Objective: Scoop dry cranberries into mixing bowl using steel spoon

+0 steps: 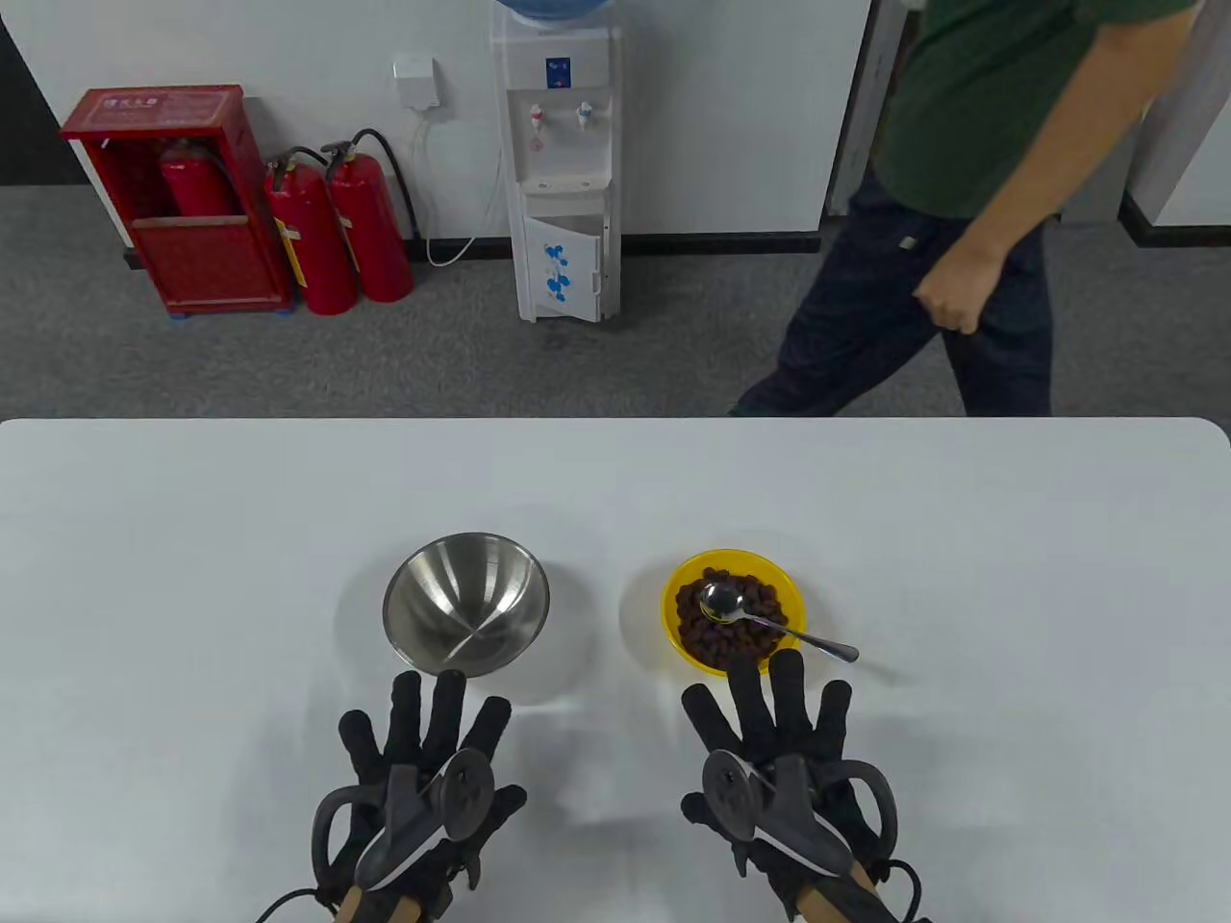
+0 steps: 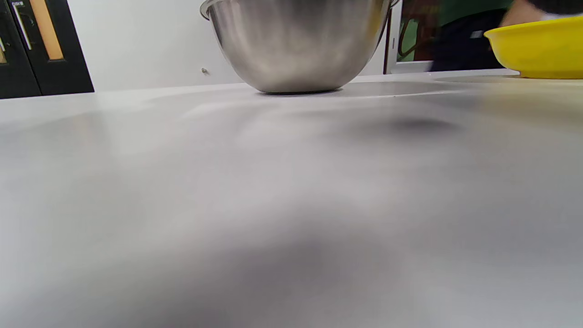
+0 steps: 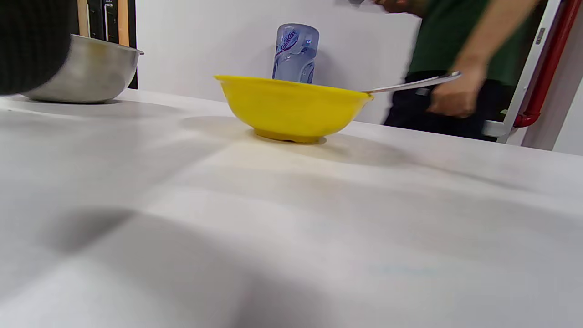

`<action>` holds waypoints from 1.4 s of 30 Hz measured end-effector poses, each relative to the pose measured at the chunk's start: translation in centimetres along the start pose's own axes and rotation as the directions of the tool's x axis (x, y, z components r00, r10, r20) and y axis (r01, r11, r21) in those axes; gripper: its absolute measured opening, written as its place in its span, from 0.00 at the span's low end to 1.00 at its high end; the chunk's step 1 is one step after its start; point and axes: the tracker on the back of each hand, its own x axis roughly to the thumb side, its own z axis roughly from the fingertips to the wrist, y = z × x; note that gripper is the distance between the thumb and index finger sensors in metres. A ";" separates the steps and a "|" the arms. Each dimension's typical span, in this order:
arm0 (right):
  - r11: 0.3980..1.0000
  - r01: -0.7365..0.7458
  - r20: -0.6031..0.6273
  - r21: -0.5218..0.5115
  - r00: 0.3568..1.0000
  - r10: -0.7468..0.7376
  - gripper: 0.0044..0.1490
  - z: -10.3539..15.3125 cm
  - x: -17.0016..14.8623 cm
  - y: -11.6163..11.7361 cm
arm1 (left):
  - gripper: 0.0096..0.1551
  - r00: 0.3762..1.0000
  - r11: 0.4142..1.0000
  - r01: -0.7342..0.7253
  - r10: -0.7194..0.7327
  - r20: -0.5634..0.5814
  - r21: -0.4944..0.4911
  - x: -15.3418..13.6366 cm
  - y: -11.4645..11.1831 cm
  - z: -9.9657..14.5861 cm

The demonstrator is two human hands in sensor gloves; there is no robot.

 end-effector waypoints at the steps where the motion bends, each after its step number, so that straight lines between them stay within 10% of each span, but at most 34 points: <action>1: 1.000 0.006 0.003 0.001 1.000 -0.006 0.67 0.0 0.0 0.0 | 0.50 1.000 1.000 0.000 0.000 0.000 -0.002 0.0 0.0 0.0; 20: 0.991 0.121 -0.018 -0.051 0.992 -0.122 0.64 0.1 -1.0 -0.5 | 0.47 0.903 0.908 -0.416 0.418 -0.099 0.037 -3.9 0.8 -0.7; 27: 0.985 0.159 -0.021 -0.068 0.987 -0.161 0.63 0.1 -1.4 -0.9 | 0.49 0.686 0.757 -0.644 0.636 -0.352 0.113 -8.4 0.8 -4.3; 32: 0.981 0.181 -0.025 -0.071 0.983 -0.183 0.63 0.0 -1.7 -1.0 | 0.49 0.375 0.480 -0.866 0.809 -0.453 0.139 -9.3 -0.6 -6.7; 42: 0.976 0.202 -0.028 -0.077 0.978 -0.205 0.63 0.0 -2.0 -1.1 | 0.41 0.247 0.359 -0.923 0.831 -0.498 0.142 -8.7 -2.4 -8.7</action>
